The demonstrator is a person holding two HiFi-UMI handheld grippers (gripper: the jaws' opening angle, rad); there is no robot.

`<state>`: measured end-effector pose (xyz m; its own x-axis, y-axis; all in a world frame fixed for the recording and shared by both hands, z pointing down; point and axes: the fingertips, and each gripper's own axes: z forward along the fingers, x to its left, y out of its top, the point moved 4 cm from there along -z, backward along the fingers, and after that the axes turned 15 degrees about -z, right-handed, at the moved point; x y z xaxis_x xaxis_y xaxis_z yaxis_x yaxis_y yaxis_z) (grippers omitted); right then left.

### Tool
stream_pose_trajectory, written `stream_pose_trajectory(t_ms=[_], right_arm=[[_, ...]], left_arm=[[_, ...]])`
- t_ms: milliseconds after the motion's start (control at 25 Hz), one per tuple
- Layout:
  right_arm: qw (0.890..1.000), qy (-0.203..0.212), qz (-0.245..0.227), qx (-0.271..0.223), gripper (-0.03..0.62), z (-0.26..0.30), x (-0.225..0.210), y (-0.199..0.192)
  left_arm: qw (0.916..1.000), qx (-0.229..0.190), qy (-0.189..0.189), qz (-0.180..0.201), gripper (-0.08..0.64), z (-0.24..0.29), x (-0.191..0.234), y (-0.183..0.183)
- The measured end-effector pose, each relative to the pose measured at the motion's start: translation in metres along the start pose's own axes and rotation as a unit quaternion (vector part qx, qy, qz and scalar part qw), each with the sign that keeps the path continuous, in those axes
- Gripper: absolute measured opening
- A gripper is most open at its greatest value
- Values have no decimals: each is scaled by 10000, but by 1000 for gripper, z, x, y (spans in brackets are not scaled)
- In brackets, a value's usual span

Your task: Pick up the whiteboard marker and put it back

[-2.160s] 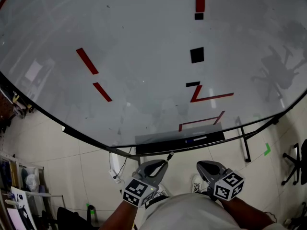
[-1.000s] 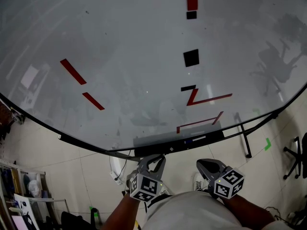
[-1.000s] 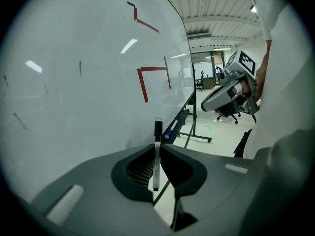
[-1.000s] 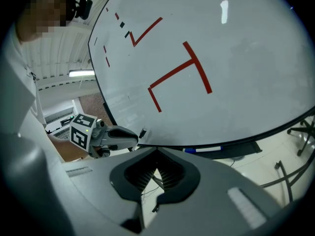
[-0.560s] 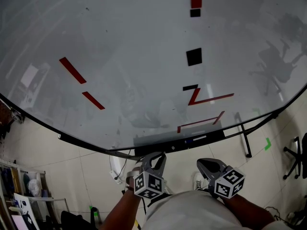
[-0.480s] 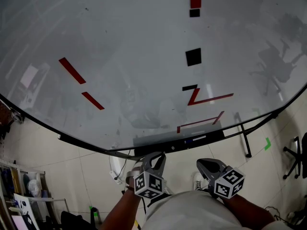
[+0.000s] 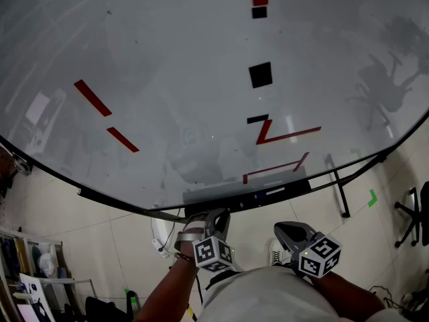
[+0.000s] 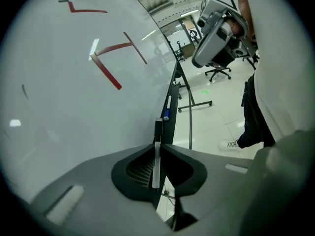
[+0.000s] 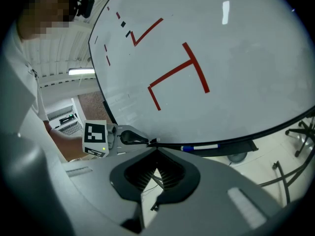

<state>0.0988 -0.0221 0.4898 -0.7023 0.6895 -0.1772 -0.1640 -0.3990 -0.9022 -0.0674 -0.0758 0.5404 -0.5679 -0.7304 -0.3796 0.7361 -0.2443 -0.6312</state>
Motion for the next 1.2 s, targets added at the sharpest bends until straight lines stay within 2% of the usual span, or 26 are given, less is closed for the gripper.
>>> stream_pose_trajectory(t_ms=[360, 560, 920, 1200], right_arm=[[10000, -53, 20, -18, 2, -6, -3, -2], [9999, -88, 52, -46, 2, -9, -6, -1], [10000, -89, 11, 0, 2, -11, -9, -2], [9999, -119, 14, 34, 2, -12, -11, -2]], left_arm=[[9971, 238, 93, 711, 54, 20, -2, -2], [9955, 345, 36, 885, 55, 28, -5, -3], [9946, 438, 66, 936, 55, 43, -2, -3], [9959, 441, 173, 767, 58, 46, 1, -6]])
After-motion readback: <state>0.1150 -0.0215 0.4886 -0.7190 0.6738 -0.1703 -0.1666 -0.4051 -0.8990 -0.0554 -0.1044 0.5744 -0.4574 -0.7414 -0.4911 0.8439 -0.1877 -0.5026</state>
